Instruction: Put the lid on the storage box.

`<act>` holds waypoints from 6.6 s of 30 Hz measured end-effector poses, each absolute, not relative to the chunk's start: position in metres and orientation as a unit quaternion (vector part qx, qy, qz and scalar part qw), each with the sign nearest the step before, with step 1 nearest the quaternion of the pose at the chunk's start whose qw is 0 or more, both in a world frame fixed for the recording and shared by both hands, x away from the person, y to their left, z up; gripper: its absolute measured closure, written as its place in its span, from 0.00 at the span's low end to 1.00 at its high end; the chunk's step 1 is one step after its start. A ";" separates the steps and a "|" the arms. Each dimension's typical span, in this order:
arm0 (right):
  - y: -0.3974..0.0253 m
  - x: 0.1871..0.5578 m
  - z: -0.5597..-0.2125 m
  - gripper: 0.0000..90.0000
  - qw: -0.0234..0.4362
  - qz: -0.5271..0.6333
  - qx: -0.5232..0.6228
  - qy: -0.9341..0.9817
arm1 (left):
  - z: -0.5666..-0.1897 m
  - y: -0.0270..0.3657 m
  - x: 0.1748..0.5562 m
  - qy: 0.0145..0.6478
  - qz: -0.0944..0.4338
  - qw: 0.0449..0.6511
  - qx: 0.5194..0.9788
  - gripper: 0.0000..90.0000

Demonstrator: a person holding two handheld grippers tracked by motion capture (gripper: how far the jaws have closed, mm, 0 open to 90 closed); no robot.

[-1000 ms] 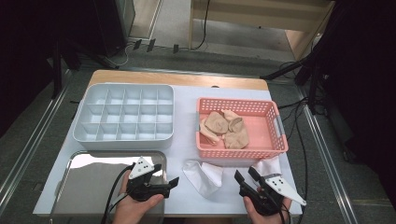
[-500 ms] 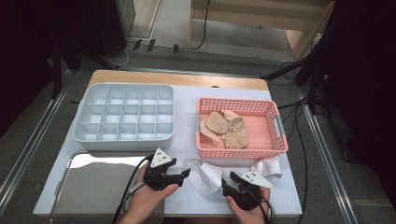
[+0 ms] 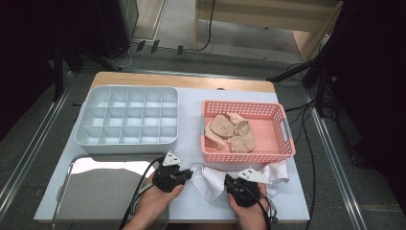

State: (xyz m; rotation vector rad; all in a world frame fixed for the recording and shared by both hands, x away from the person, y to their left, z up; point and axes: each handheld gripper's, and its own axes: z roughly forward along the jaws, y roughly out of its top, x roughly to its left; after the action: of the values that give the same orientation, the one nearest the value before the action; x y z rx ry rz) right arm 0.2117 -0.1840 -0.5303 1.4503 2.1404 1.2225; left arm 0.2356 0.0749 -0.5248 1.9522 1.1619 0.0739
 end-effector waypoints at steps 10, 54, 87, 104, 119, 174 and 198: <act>-0.231 0.191 -0.516 0.96 0.186 0.426 0.536 0.705 | -0.513 0.101 0.222 0.464 0.024 0.460 0.756 1.00; -0.282 0.175 -0.486 0.86 0.149 0.460 0.569 0.665 | -0.512 0.135 0.209 0.489 0.022 0.498 0.716 1.00; -0.206 0.173 -0.521 0.98 0.160 0.405 0.498 0.750 | -0.519 0.123 0.215 0.490 0.020 0.485 0.724 1.00; -0.254 0.198 -0.530 0.67 0.263 0.382 0.558 0.688 | -0.521 0.122 0.215 0.496 0.032 0.474 0.727 1.00; -0.268 0.200 -0.526 0.91 0.249 0.366 0.570 0.692 | -0.515 0.112 0.221 0.498 0.031 0.458 0.736 1.00; -0.311 0.194 -0.516 0.85 0.346 0.344 0.610 0.624 | -0.515 0.126 0.207 0.498 0.033 0.488 0.716 0.71; -0.208 0.156 -0.496 0.85 0.286 0.439 0.474 0.708 | -0.513 0.121 0.201 0.487 0.032 0.496 0.718 0.70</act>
State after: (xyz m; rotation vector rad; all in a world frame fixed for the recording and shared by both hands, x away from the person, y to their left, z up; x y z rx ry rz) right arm 0.1564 -0.2084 -0.4960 1.2666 1.8923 1.1732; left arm 0.2005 0.1214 -0.5130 1.7405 1.1802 0.0767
